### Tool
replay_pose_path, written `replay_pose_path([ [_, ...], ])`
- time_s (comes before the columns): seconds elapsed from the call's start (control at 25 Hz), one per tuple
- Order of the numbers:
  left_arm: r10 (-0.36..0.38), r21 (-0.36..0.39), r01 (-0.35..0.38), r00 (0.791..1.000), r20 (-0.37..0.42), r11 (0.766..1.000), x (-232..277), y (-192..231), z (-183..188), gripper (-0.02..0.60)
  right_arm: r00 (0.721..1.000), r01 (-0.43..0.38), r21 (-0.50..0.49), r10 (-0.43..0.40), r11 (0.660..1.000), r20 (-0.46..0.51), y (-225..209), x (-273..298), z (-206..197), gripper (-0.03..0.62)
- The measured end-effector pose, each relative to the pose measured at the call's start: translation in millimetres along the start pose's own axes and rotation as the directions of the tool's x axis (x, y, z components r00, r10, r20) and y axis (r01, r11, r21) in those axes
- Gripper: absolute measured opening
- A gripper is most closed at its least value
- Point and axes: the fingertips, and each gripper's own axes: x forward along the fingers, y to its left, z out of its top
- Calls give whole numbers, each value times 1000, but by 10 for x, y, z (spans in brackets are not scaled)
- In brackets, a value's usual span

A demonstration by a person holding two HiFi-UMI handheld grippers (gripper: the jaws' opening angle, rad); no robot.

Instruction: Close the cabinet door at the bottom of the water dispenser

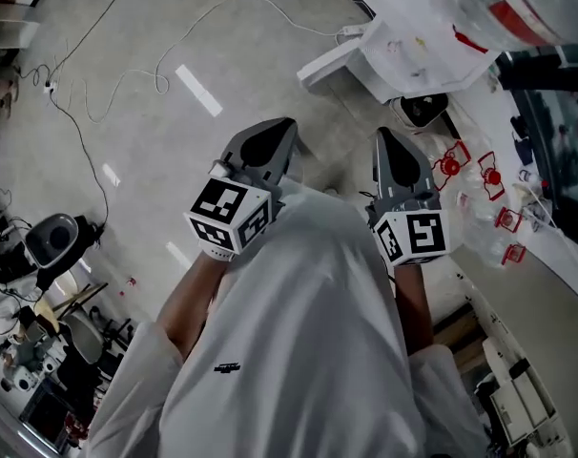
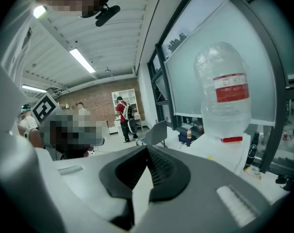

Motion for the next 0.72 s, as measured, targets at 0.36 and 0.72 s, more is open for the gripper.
replay_pose_path([
  [0.36, -113, 33, 114, 993, -45, 993, 478, 744, 505, 6, 995, 100, 15, -100, 995, -8, -91, 856, 300, 11],
  [0.72, -173, 13, 176, 980, -102, 984, 642, 1179, 551, 6, 989, 151, -19, -151, 988, 0, 43, 1443, 410, 11],
])
